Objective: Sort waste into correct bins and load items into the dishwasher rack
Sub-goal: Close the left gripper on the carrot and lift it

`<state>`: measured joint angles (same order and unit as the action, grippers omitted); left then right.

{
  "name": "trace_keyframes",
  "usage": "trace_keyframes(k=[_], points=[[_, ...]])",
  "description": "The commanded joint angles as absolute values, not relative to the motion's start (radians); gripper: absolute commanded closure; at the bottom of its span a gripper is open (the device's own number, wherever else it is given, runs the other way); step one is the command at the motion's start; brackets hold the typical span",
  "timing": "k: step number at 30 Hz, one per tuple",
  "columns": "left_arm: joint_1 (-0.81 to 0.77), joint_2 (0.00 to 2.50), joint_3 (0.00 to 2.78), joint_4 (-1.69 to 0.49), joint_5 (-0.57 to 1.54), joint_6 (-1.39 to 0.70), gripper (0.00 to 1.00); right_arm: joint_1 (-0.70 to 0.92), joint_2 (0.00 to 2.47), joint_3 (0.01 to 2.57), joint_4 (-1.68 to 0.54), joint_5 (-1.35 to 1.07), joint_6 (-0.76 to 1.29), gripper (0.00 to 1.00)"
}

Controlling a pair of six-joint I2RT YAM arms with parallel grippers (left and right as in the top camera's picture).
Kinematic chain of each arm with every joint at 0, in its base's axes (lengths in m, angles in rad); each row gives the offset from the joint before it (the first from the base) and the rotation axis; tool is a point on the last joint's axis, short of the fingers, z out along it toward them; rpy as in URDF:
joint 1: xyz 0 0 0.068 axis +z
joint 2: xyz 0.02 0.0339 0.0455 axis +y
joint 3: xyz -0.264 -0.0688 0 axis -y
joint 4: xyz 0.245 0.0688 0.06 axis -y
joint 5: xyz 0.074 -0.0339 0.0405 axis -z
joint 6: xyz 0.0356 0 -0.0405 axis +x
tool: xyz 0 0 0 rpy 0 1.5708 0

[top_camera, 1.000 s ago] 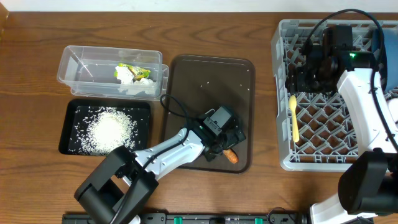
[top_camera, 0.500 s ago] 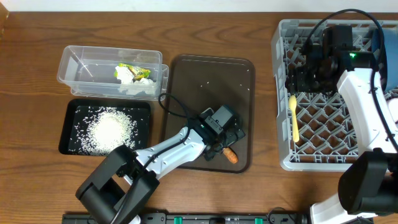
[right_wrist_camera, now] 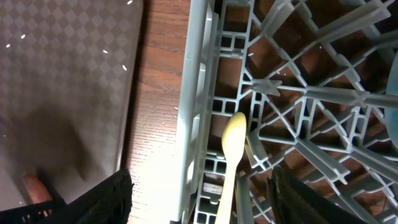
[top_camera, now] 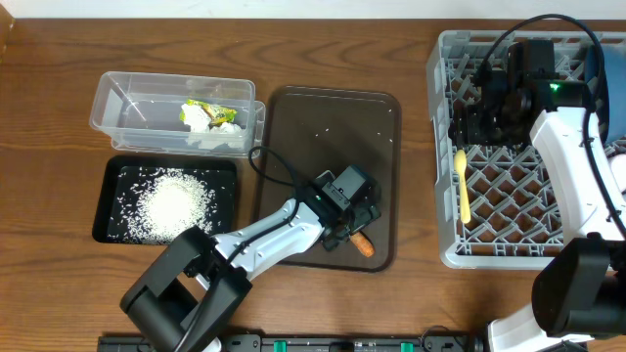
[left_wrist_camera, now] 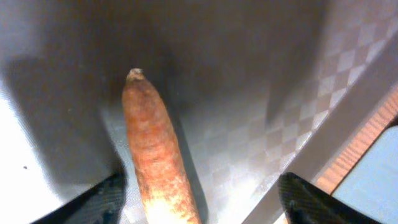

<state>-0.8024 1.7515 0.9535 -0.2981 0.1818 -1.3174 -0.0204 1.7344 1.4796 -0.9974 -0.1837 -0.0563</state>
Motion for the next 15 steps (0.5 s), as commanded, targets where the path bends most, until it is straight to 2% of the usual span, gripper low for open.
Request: trace_keyframes(k=[1,5,6,15], points=[[-0.804,1.797,0.937,-0.309,0.172,-1.314,0.31,-0.014,1.723,1.498,-0.995,-0.189,-0.06,0.31],[-0.804,1.797,0.937,-0.309,0.18,-1.314,0.51,-0.014,1.723,1.498,-0.996,-0.189,-0.06,0.31],[-0.804,1.797,0.937,-0.309,0.183,-1.314,0.53,-0.014,1.723,1.498,-0.997,-0.189,-0.06,0.31],[-0.804,1.797,0.937,-0.308,0.182,-1.309,0.57,-0.014,1.723,1.498,-0.998,-0.189,-0.06,0.31]])
